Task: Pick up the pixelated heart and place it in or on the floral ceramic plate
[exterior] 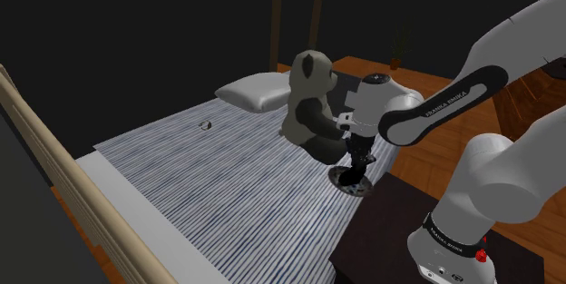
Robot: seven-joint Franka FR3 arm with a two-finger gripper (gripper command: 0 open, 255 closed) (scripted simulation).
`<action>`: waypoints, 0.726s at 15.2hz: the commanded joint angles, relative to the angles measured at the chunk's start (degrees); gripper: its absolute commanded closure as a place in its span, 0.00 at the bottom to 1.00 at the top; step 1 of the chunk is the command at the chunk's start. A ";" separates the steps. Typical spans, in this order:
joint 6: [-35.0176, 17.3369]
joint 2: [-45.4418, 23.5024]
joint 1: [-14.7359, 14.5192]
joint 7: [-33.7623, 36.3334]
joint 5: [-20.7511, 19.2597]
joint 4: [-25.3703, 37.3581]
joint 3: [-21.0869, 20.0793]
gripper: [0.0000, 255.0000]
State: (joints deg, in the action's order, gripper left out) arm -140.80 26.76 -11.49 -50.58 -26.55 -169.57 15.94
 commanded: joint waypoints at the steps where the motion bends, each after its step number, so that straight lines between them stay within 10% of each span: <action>1: -0.09 -0.24 0.10 0.02 -0.08 -0.34 0.08 1.00; 4: -0.09 -0.25 0.11 0.01 -0.07 -0.34 0.07 1.00; 5: -0.21 -0.39 0.01 0.14 -0.02 -0.33 0.00 0.00; 11: 3.04 2.32 -0.47 -0.46 0.99 0.22 -0.32 0.00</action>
State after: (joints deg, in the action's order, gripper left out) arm -139.30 27.94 -11.67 -50.88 -26.07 -169.63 15.81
